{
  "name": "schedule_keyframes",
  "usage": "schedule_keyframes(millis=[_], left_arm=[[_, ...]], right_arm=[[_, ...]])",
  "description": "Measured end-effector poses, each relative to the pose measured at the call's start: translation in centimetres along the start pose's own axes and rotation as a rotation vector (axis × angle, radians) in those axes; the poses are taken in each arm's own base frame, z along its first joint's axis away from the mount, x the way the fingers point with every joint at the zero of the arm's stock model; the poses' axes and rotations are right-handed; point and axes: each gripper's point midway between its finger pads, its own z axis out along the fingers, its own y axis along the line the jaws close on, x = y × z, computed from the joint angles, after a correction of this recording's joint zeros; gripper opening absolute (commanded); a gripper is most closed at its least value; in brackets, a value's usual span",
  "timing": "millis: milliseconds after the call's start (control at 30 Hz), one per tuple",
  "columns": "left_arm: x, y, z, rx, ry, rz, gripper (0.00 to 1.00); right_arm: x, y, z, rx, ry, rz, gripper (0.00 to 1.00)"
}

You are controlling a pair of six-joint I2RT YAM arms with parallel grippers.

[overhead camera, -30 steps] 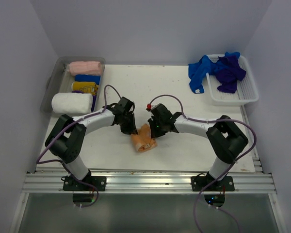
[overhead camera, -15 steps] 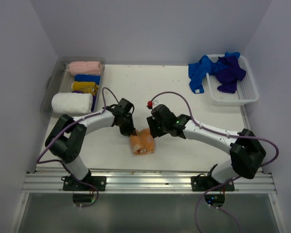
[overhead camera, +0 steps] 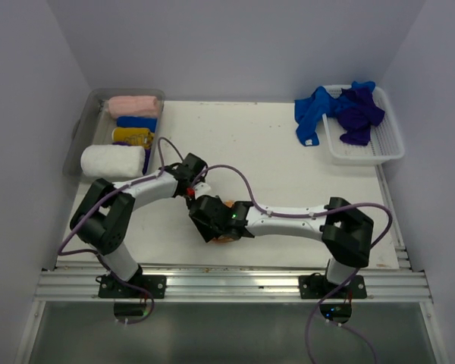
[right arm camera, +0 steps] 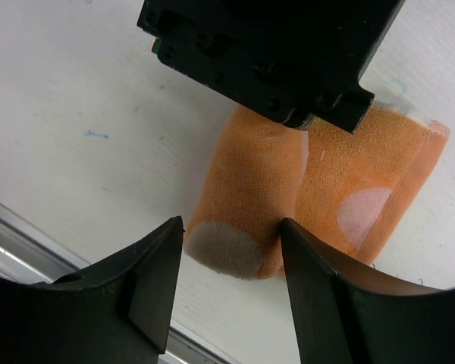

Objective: Roll the towels
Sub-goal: Roll the towel

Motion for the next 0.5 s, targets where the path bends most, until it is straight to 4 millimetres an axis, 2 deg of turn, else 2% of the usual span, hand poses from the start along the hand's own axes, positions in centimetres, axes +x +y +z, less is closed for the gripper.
schedule_keyframes(millis=[167,267,300,433,500], left_arm=[[-0.4,0.3,-0.1,0.003,0.001,-0.019,0.0],[-0.5,0.4,-0.2,0.005,0.001,-0.025,0.0],[-0.5,0.4,-0.2,0.006,0.002,-0.026,0.0],[-0.5,0.4,-0.2,0.006,0.003,-0.026,0.0],[-0.4,0.4,-0.1,0.007,0.003,-0.025,0.07]], right_arm=[[-0.5,-0.5,0.6,0.107,-0.019,0.017,0.57],[-0.7,-0.8,0.9,0.176,-0.043,0.032,0.52],[-0.7,-0.9,1.1,0.198,-0.054,0.041,0.41],[-0.3,-0.8,1.7,0.252,-0.079,0.075,0.2],[0.0,-0.6,2.0,0.254,-0.085,0.097,0.12]])
